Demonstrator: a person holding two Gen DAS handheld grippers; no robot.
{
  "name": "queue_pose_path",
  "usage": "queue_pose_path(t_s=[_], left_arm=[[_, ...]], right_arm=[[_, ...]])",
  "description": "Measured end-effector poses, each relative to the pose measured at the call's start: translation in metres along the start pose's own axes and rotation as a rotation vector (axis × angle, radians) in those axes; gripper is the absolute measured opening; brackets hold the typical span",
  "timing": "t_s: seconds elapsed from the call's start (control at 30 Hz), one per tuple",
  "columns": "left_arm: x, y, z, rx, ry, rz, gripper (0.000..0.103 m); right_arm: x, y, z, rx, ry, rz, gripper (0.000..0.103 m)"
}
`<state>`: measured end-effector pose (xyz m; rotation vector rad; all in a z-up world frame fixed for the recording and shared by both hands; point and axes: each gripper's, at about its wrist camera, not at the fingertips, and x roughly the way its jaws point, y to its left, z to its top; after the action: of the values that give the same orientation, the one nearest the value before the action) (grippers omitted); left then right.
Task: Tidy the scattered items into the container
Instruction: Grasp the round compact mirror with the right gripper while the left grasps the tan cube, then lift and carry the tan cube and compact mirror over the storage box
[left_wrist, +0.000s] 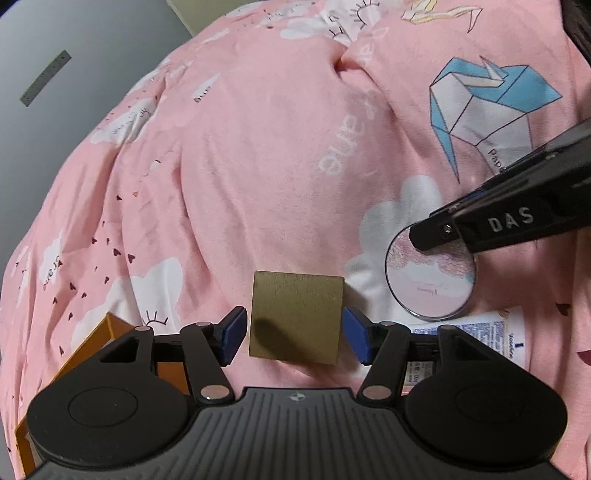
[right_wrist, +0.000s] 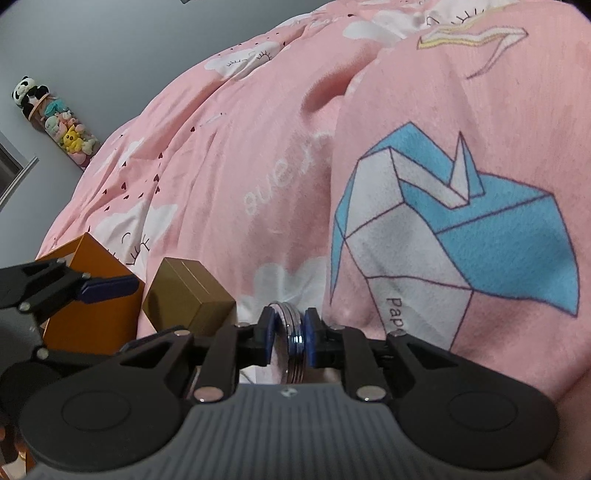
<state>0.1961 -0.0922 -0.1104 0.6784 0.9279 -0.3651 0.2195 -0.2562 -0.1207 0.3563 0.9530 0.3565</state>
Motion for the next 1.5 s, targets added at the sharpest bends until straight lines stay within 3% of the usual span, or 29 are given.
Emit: queue_pose_path(t_s=[0.3,0.47,0.87,0.97,1.13,1.27,1.5], left_arm=[[0.015,0.013,0.004,-0.046,0.037,-0.057,0.069],[0.009,0.023,-0.001,-0.146,0.016,-0.087,0.068],[-0.064,0.043,-0.017,-0.335,-0.122,-0.148,0.068],[-0.083,0.05,-0.021,-0.382,-0.15,-0.16,0.068],[-0.112,0.057,-0.032,-0.416,-0.187,-0.139,0.068],[-0.133,0.062,-0.045,-0.431,-0.2,-0.099,0.068],[-0.157,0.073,-0.076,-0.493,-0.188,-0.025,0.068]], right_arm=[[0.009,-0.008,-0.002,0.057,0.053,0.003,0.029],[0.009,-0.012,-0.006,0.094,0.084,0.011,0.038],[0.025,-0.015,-0.013,0.102,0.199,0.032,0.043],[0.026,-0.015,-0.015,0.104,0.208,0.042,0.04],[0.013,-0.012,-0.017,0.108,0.184,0.083,0.022],[0.006,0.004,-0.018,0.058,0.171,0.126,0.019],[0.011,0.016,-0.017,0.015,0.162,0.107,0.016]])
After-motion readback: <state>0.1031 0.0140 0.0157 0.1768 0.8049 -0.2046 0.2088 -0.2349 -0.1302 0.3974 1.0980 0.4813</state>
